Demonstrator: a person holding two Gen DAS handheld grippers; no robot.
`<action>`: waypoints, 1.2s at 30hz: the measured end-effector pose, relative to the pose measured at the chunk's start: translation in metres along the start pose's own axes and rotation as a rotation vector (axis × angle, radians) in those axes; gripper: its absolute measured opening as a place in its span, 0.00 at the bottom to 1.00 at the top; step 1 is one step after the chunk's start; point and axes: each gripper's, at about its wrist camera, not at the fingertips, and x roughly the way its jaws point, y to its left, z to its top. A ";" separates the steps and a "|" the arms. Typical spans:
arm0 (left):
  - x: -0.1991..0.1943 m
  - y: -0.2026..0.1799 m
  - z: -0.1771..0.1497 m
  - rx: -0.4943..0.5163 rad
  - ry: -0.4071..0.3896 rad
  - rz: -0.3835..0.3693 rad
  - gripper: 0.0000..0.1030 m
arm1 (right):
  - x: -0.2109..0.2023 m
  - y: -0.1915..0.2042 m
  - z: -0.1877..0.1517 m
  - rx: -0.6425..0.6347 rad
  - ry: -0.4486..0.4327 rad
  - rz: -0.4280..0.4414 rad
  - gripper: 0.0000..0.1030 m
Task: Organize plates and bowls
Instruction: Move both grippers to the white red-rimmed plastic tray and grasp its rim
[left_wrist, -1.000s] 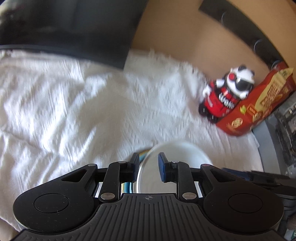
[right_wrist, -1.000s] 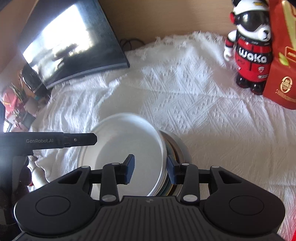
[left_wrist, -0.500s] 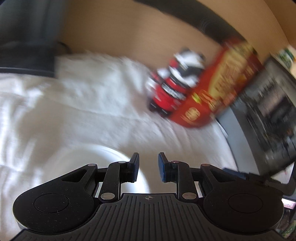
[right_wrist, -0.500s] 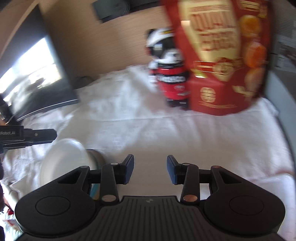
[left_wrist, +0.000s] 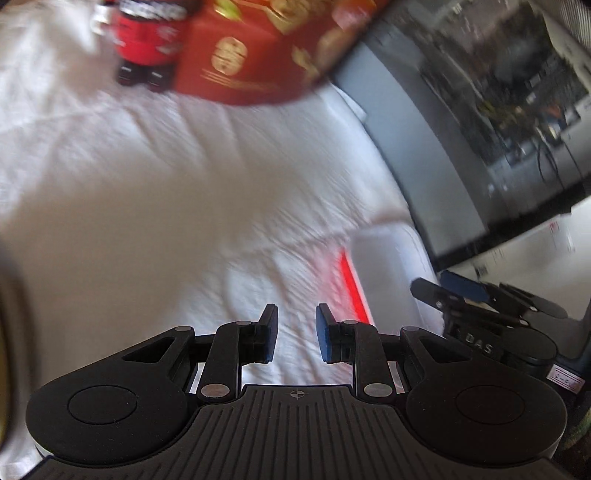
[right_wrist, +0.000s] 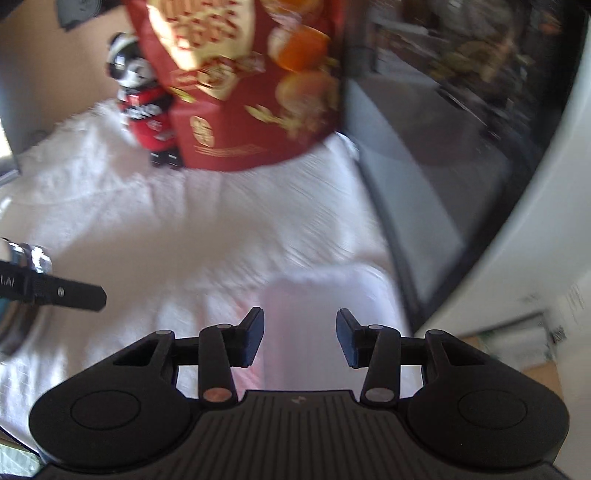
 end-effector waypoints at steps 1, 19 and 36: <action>0.006 -0.005 -0.001 0.008 0.007 -0.005 0.24 | 0.000 -0.005 -0.003 -0.001 0.001 -0.016 0.42; 0.091 -0.054 0.018 0.064 0.042 0.061 0.28 | 0.041 -0.063 -0.027 0.130 0.088 0.000 0.42; 0.089 -0.057 0.007 0.111 0.056 0.076 0.21 | 0.047 -0.064 -0.029 0.167 0.129 0.058 0.21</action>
